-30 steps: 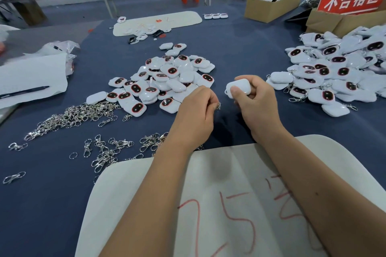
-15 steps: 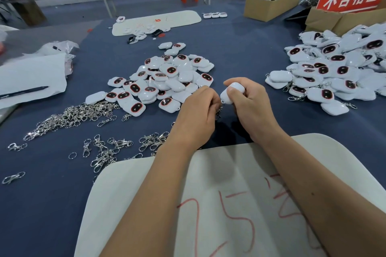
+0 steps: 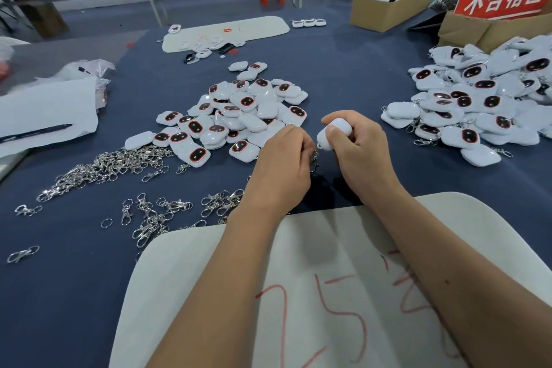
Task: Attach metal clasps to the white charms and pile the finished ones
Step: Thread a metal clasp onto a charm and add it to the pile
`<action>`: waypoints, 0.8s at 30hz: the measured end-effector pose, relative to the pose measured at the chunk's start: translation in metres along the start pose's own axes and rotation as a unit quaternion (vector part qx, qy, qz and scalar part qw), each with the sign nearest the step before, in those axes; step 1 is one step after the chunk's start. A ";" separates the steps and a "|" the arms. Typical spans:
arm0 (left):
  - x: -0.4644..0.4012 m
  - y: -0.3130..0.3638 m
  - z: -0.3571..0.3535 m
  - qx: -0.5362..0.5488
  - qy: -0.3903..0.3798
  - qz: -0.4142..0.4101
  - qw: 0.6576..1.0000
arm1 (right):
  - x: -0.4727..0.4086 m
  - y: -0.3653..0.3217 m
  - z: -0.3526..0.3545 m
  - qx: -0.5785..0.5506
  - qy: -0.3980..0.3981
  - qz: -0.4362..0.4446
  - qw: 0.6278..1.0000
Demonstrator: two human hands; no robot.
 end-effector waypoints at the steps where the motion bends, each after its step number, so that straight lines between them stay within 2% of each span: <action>1: 0.000 0.000 -0.001 -0.004 -0.001 0.002 1.000 | 0.000 -0.001 0.000 0.003 0.002 0.004 1.000; 10: 0.002 -0.002 -0.001 -0.021 0.002 0.021 1.000 | 0.003 -0.008 -0.001 0.031 0.008 0.033 0.999; 17: 0.002 0.010 0.000 -0.034 0.013 0.005 0.999 | 0.001 0.004 -0.002 -0.024 -0.005 -0.017 1.000; 22: 0.002 0.001 -0.004 -0.054 0.010 0.042 0.998 | 0.001 0.002 -0.001 -0.015 -0.001 -0.009 1.000; 24: 0.002 0.001 -0.002 -0.034 0.027 0.038 0.998 | 0.002 0.003 -0.002 -0.044 -0.006 -0.018 0.999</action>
Point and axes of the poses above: each hand's wrist, its own x-axis away from the middle knuckle, its own z-axis out of the back of the hand, y = z × x, the point moved 10 cm from there along -x, towards the middle knuckle, and after that the axes turned 4 degrees about x, right-handed, at the moved point
